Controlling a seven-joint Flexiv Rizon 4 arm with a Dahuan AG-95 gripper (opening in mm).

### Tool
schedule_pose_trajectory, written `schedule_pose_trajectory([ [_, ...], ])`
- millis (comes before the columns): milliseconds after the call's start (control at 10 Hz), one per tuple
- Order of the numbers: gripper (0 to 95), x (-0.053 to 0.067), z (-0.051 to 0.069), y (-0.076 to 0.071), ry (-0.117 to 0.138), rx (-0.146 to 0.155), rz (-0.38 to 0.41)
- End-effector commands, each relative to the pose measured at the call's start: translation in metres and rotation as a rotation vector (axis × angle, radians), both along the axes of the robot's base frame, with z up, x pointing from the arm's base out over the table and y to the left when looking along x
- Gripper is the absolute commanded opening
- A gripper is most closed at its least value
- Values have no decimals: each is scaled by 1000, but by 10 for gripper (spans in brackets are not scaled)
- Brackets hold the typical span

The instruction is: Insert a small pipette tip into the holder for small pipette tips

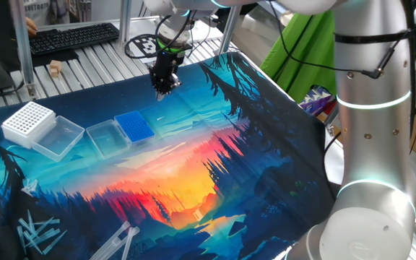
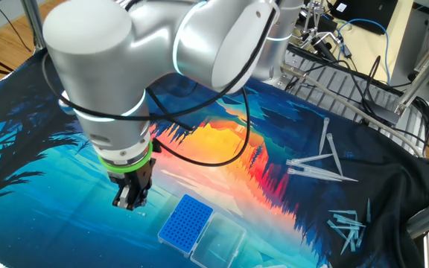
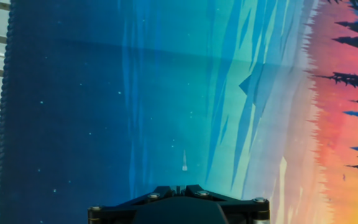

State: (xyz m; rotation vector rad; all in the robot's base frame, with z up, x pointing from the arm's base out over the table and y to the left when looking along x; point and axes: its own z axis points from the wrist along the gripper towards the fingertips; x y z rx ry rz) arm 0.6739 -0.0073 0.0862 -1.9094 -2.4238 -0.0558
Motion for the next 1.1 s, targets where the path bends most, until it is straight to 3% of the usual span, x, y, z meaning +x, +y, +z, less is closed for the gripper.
schedule_pose_trajectory([
  [100,0,0,-2,-1,-2,4,-1],
  [1100,0,7,-20,-1,-3,-2,-22],
])
